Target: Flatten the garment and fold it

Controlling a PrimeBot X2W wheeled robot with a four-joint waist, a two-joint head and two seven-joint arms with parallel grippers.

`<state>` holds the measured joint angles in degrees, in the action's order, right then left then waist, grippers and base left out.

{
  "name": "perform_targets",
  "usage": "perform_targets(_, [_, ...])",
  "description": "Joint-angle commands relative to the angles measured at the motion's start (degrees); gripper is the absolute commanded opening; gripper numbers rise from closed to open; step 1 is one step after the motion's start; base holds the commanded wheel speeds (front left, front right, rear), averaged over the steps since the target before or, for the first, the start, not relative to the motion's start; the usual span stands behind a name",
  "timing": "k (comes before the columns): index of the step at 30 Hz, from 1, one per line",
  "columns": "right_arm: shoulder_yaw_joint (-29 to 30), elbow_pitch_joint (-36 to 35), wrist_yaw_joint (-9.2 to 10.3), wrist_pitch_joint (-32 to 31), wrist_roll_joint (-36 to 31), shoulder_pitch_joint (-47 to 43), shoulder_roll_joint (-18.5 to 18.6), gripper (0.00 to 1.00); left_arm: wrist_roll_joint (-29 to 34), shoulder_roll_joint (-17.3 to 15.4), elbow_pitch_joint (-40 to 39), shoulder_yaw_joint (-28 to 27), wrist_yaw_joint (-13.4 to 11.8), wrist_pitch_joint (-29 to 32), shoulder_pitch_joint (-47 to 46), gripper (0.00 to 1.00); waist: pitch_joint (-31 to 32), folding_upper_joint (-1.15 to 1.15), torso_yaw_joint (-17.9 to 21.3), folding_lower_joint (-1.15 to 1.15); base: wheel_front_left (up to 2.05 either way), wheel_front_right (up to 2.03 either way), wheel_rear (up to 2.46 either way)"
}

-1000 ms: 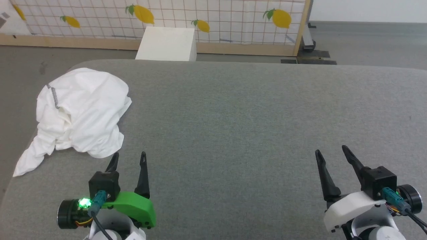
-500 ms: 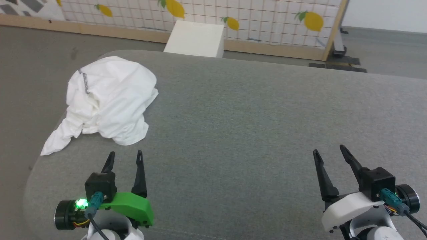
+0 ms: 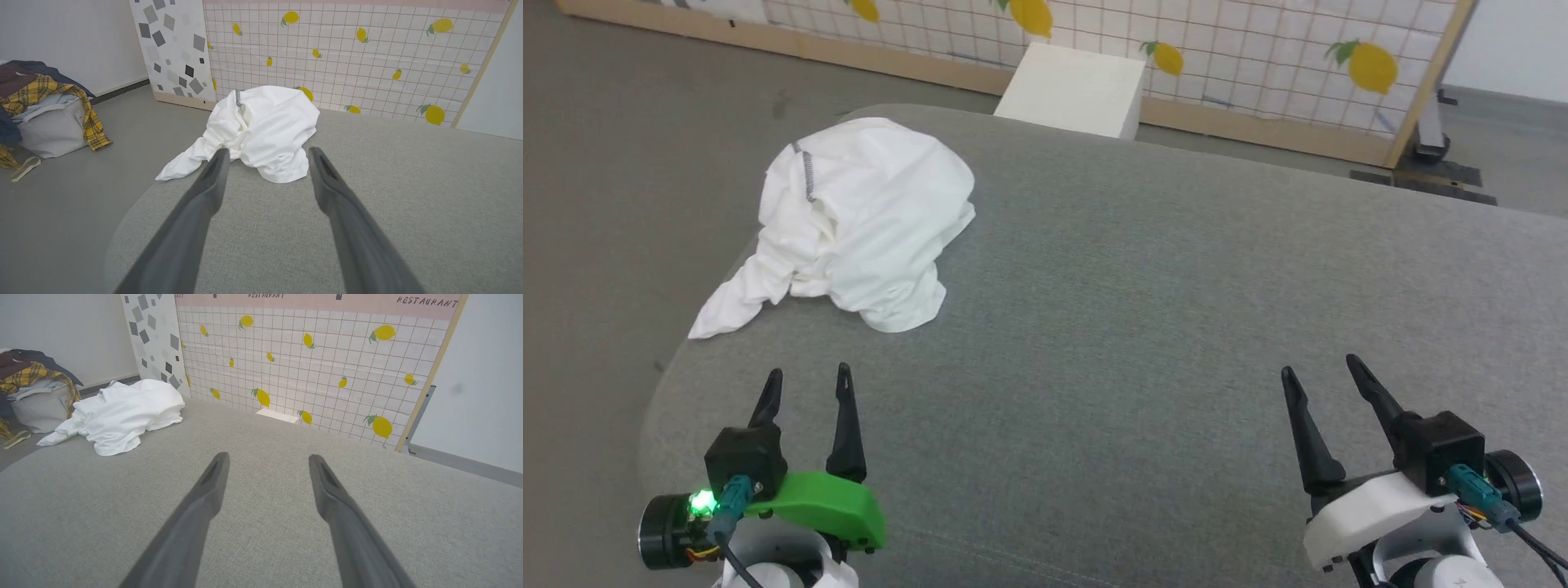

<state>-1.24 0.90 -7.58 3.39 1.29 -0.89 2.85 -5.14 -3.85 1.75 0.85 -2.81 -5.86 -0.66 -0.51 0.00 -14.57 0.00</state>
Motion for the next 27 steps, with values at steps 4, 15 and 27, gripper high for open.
perform_targets(4, [-0.2, 0.2, 0.04, 0.8, 0.6, 1.0, 0.0, 1.00, -0.8, -0.6, -0.2, -0.3, -0.7, -1.0, 0.5, 1.00, -0.1, 0.00, -2.0, 0.00, 0.00, 0.00, 0.00])
perform_targets(15, [-0.5, 0.3, 0.05, 1.7, 0.9, 1.2, 0.0, 1.00, -1.8, -0.6, -0.3, -0.7, -1.1, -2.3, 1.0, 1.00, -0.4, 0.00, -5.4, 0.00, 0.00, 0.00, 0.00])
perform_targets(27, [-0.6, 0.2, 0.06, 2.5, 1.3, 1.4, 0.0, 1.00, -3.0, -0.4, 0.2, -0.9, -1.4, -3.8, 1.4, 1.00, -0.6, 0.00, -9.1, 0.00, 0.00, 0.00, 0.00])
